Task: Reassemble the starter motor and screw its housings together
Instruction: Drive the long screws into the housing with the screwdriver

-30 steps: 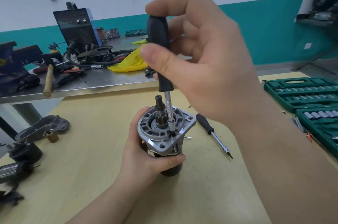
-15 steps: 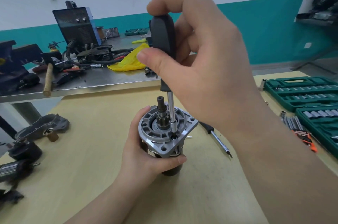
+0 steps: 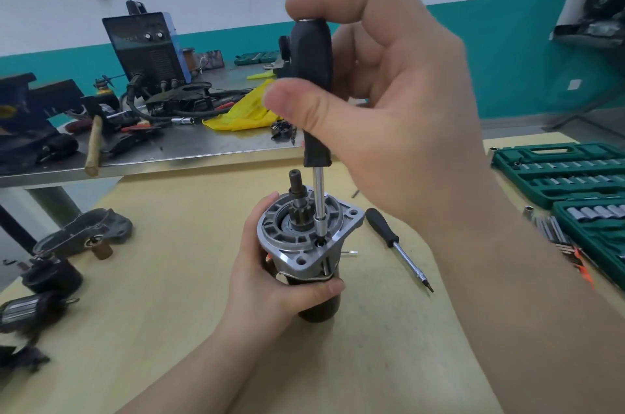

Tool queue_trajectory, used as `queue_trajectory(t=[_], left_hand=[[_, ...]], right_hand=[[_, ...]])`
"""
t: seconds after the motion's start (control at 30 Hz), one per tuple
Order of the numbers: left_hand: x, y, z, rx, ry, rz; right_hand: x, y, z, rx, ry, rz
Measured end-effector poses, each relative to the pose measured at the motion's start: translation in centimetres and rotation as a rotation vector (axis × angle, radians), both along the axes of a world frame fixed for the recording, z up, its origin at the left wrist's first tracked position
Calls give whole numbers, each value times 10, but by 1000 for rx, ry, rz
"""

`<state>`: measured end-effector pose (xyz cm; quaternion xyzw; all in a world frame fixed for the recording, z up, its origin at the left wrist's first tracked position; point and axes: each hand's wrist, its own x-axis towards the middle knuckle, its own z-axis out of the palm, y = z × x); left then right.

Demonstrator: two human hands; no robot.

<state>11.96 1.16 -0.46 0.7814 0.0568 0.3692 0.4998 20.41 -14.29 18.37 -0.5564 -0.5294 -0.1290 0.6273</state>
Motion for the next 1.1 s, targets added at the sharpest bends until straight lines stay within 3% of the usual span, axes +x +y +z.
queue_trajectory(t=[0.07, 0.13, 0.33, 0.43, 0.67, 0.87, 0.93, 1.1], left_hand=[[1, 0, 0, -9, -5, 0], [1, 0, -1, 2, -9, 0], [-1, 0, -1, 23, -12, -7], [0, -1, 0, 16, -22, -8], [1, -2, 1, 27, -31, -4], [2, -3, -1, 29, -44, 18], [1, -3, -1, 26, -41, 20], [-2, -4, 1, 35, -26, 7]], right_hand=[[-2, 5, -3, 31, -61, -182], [-1, 8, -5, 30, -82, -198], [13, -2, 1, -117, 169, 277], [13, -9, 5, -130, 171, 296], [-2, -4, 5, -82, 59, 10], [-16, 8, -5, 19, -172, -513], [-14, 8, -5, 16, -138, -397], [11, -10, 6, -139, 191, 188]])
